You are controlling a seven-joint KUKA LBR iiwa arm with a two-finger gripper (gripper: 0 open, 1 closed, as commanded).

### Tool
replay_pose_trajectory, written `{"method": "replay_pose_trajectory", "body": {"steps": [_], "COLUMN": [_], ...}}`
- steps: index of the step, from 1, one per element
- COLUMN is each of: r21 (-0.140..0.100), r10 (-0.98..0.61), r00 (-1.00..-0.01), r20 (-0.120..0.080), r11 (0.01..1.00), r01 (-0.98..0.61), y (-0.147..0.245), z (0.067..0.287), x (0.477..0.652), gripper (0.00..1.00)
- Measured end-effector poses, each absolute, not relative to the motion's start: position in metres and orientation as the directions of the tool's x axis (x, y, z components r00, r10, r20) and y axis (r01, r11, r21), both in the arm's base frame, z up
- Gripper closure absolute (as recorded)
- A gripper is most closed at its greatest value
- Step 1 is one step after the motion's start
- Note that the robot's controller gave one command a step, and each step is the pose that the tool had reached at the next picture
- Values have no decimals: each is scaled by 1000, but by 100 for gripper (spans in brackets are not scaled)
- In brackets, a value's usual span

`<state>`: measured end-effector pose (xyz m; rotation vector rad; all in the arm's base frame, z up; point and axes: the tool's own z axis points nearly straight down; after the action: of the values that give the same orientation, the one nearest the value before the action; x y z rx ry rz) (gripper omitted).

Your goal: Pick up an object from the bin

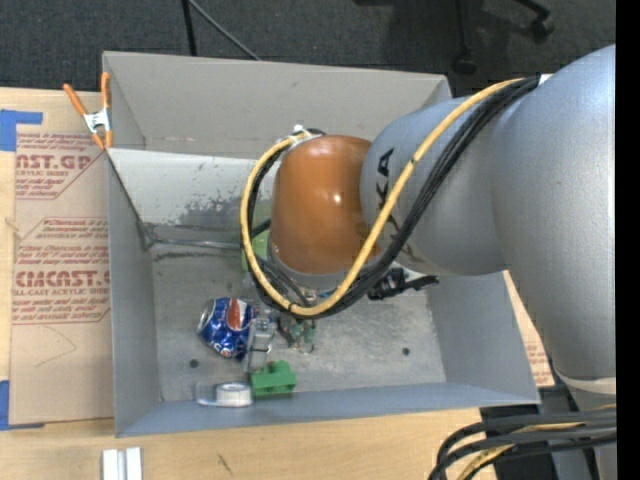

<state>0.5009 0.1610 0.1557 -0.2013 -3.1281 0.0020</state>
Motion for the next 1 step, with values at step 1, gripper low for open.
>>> {"method": "replay_pose_trajectory", "body": {"steps": [1], "r21": [-2], "r10": [217], "r00": [-976], "r20": [5], "r11": [976], "r01": [217], "y": [153], "z": [96], "x": [507], "gripper": [0]}}
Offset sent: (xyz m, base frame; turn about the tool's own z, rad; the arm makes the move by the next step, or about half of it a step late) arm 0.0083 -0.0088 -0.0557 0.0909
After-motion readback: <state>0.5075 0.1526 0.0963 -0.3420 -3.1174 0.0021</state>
